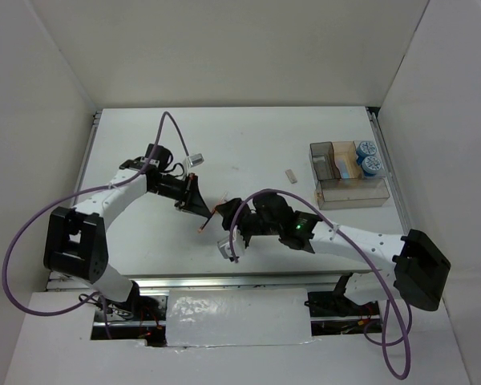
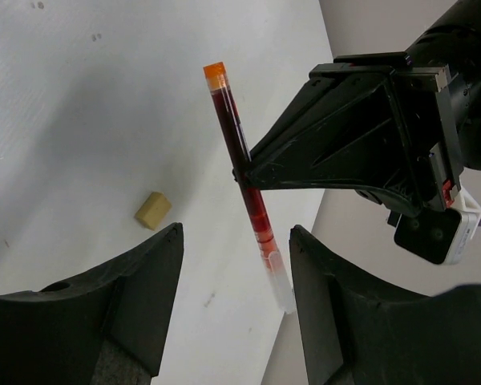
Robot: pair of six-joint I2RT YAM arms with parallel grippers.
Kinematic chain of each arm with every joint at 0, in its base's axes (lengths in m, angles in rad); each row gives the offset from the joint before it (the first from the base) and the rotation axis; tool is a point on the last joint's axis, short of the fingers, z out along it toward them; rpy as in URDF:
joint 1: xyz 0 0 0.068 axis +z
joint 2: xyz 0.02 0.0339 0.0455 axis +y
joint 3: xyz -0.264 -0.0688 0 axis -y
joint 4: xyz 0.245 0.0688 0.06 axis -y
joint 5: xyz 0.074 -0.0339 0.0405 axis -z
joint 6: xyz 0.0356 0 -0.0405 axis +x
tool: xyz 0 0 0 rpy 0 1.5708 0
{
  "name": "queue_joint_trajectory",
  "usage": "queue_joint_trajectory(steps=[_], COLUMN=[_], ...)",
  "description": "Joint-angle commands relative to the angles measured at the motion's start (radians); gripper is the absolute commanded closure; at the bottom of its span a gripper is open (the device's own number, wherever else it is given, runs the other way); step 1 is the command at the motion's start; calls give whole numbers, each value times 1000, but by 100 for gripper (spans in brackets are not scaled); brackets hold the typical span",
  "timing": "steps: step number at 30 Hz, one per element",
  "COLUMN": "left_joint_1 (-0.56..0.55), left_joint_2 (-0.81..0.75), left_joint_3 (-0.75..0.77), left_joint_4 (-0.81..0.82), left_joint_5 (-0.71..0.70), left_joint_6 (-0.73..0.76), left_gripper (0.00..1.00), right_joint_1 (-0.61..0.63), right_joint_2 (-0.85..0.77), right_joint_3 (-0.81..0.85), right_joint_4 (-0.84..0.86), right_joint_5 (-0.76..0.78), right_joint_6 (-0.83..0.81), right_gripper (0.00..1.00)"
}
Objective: Sort the stationery into containers
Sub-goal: Pass the stationery from the left arm to the right
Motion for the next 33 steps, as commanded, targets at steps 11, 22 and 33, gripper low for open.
queue_joint_trajectory(steps=[11, 22, 33], left_joint_1=[-55, -61, 65], left_joint_2=[-18, -47, -205], left_joint_3=[31, 7, -29], left_joint_4=[7, 36, 176], left_joint_5=[-2, -39, -149], left_joint_6=[-1, -12, -115], left_gripper=[100, 100, 1], right_joint_1=[6, -6, -62], right_joint_2=[58, 83, -95], right_joint_3=[72, 69, -89], right_joint_4=[12, 10, 24], right_joint_5=[18, 52, 107], right_joint_6=[-70, -79, -55], right_gripper=[52, 88, 100])
